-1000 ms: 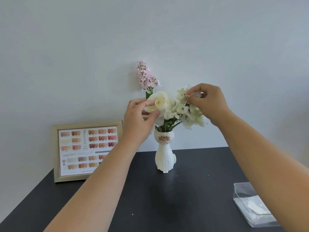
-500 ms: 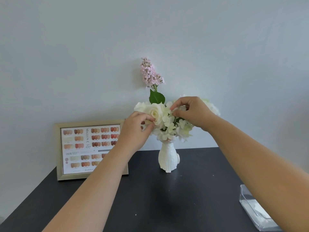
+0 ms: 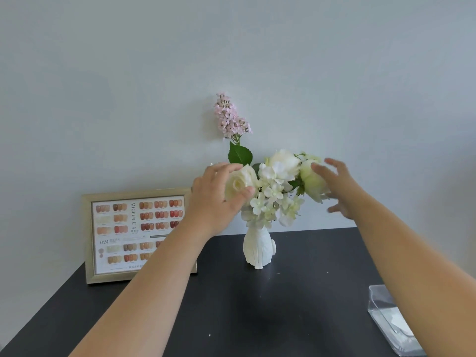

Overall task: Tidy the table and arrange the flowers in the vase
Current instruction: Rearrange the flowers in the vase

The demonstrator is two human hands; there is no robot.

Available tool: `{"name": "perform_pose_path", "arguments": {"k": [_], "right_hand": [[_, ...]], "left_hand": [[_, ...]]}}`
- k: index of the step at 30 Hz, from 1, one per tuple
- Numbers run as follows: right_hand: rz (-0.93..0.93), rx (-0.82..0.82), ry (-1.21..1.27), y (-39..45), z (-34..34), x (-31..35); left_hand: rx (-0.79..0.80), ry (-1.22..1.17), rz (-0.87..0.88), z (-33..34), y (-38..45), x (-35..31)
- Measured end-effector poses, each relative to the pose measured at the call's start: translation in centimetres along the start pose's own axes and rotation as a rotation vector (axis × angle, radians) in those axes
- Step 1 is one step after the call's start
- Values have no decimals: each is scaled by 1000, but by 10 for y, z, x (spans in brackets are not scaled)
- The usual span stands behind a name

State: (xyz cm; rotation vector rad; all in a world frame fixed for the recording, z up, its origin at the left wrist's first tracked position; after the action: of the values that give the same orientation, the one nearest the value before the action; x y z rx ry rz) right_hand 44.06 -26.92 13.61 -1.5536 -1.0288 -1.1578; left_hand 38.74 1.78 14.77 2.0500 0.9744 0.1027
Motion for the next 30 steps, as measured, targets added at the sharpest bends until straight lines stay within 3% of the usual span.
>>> {"name": "perform_pose_path", "arguments": {"k": [2, 6, 12, 18, 22, 24, 26, 28, 30], "right_hand": [[36, 124, 43, 2, 9, -7], [-76, 247, 204, 6, 26, 3], [-243, 212, 71, 1, 50, 34], [-198, 179, -248, -4, 66, 32], [-128, 208, -303, -4, 56, 27], [-140, 106, -226, 0, 45, 34], [-160, -88, 3, 8, 27, 41], [-193, -233, 142, 20, 10, 41], [-136, -301, 119, 34, 0, 36]], "left_hand": [[66, -25, -19, 10, 8, -3], [75, -160, -50, 24, 11, -2], [49, -263, -89, 36, 3, 0], [58, -290, -79, 46, 2, -3], [120, -237, -25, 46, -3, -5], [78, -137, 16, 39, -4, -4], [-38, -34, 9, 28, -3, 4], [-134, -24, -92, 18, 0, 17], [-161, -125, -241, 14, 1, 33]]}}
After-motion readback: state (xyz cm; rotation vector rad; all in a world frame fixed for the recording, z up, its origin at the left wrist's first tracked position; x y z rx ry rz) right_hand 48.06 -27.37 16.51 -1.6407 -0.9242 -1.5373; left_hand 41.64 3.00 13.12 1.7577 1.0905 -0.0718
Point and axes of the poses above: each hand's wrist, its own y-axis towards the middle knuckle, its own z-axis out of the palm, x = y × z, the point moved 2 cm from there along y, towards the middle knuckle, and after that the axes turned 14 degrees about z, right-handed, at the moved point
